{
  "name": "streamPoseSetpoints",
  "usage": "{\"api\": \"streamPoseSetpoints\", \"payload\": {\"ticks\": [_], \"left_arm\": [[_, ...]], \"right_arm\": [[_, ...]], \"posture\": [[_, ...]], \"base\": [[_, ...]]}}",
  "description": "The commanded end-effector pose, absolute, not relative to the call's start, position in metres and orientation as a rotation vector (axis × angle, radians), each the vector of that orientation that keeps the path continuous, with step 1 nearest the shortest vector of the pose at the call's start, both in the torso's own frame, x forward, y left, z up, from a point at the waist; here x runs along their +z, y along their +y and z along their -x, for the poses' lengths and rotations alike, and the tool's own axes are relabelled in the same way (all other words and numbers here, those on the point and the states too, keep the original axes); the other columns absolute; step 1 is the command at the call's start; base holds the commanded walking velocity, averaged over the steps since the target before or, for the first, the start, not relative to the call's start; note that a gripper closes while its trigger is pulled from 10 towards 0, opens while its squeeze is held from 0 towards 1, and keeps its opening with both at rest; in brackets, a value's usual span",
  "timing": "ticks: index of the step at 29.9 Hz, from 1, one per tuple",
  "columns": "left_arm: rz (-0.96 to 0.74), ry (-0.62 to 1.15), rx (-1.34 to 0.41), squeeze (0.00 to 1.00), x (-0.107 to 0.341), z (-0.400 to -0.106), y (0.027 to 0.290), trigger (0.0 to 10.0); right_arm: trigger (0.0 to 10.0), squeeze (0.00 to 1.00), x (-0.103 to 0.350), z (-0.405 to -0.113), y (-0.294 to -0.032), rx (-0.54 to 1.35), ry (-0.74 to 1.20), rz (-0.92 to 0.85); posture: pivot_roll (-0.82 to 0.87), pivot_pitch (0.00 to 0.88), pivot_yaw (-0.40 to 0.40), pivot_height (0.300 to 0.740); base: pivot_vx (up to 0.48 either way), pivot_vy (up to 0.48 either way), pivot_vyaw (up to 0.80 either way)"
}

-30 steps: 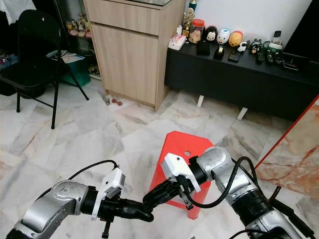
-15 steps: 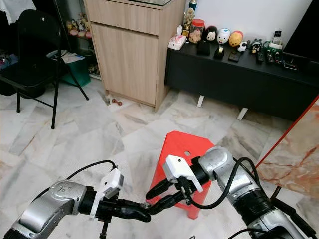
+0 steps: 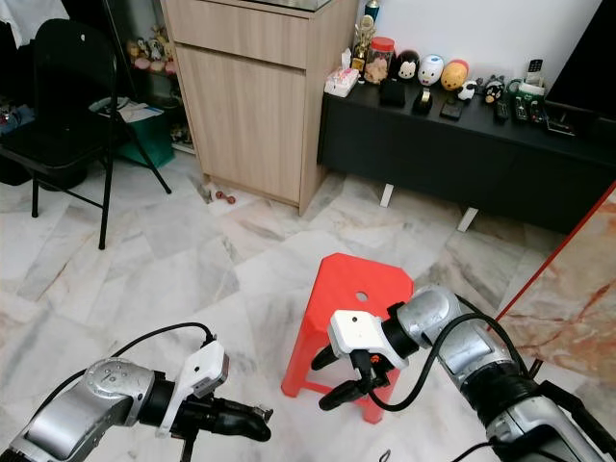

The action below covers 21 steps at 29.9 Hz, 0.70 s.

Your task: Hang keys on a hook

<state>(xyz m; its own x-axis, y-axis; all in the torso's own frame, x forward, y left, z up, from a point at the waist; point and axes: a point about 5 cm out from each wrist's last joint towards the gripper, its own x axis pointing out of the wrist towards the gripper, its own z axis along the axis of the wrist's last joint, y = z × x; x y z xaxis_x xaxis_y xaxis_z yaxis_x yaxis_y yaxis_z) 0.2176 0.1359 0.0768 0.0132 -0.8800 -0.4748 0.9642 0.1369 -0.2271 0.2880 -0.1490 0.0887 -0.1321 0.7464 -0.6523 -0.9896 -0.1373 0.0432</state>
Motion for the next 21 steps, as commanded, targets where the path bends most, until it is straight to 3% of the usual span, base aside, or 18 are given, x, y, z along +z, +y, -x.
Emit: {"api": "streamPoseSetpoints", "payload": {"ticks": [1,2,3,4,5,7,13,15,17,21], "left_arm": [[-0.245,0.609,-1.353,0.0,0.067,-0.222,0.147,0.0],[-0.264,0.611,-1.313,0.0,0.064,-0.225,0.15,0.7],[-0.276,0.611,-1.29,0.0,0.063,-0.226,0.152,0.7],[-0.306,0.622,-1.212,0.0,0.057,-0.232,0.157,8.5],[-0.35,0.625,-1.133,0.0,0.05,-0.237,0.163,10.0],[-0.389,0.686,-0.96,0.0,0.034,-0.245,0.177,10.0],[-0.386,0.818,-0.768,0.0,0.002,-0.24,0.195,10.0],[-0.49,0.973,-0.694,0.0,-0.026,-0.224,0.21,10.0],[-0.584,1.198,-0.685,0.0,-0.063,-0.18,0.226,10.0],[-0.653,1.323,-0.671,0.0,-0.082,-0.145,0.236,10.0]], "right_arm": [[10.0,0.0,0.076,-0.286,-0.151,1.593,0.596,0.573],[10.0,0.0,0.072,-0.285,-0.152,1.572,0.598,0.559],[10.0,0.0,0.07,-0.285,-0.152,1.558,0.599,0.55],[10.0,0.0,0.063,-0.285,-0.153,1.502,0.607,0.529],[10.0,0.0,0.056,-0.285,-0.154,1.441,0.617,0.507],[10.0,0.0,0.038,-0.283,-0.157,1.311,0.655,0.458],[10.0,0.0,0.004,-0.273,-0.164,1.055,0.769,0.373],[10.0,0.0,-0.017,-0.263,-0.17,0.88,0.846,0.332],[10.0,0.0,-0.044,-0.239,-0.177,0.652,0.953,0.252],[10.0,0.0,-0.058,-0.224,-0.183,0.484,1.008,0.222]], "posture": [[0.07,0.055,-0.099,0.74],[0.07,0.053,-0.098,0.74],[0.07,0.053,-0.098,0.74],[0.07,0.052,-0.096,0.74],[0.07,0.05,-0.096,0.74],[0.07,0.042,-0.093,0.74],[0.07,0.026,-0.087,0.74],[0.08,0.02,-0.083,0.74],[0.08,0.014,-0.083,0.74],[0.07,0.018,-0.081,0.74]], "base": [[0.0,0.0,0.0],[0.0,0.0,0.0],[0.0,0.0,0.0],[0.0,0.0,0.0],[0.0,0.0,0.0],[0.0,0.0,0.0],[0.0,0.0,0.0],[0.0,0.0,0.0],[0.0,0.0,0.0],[0.0,0.0,0.0]]}}
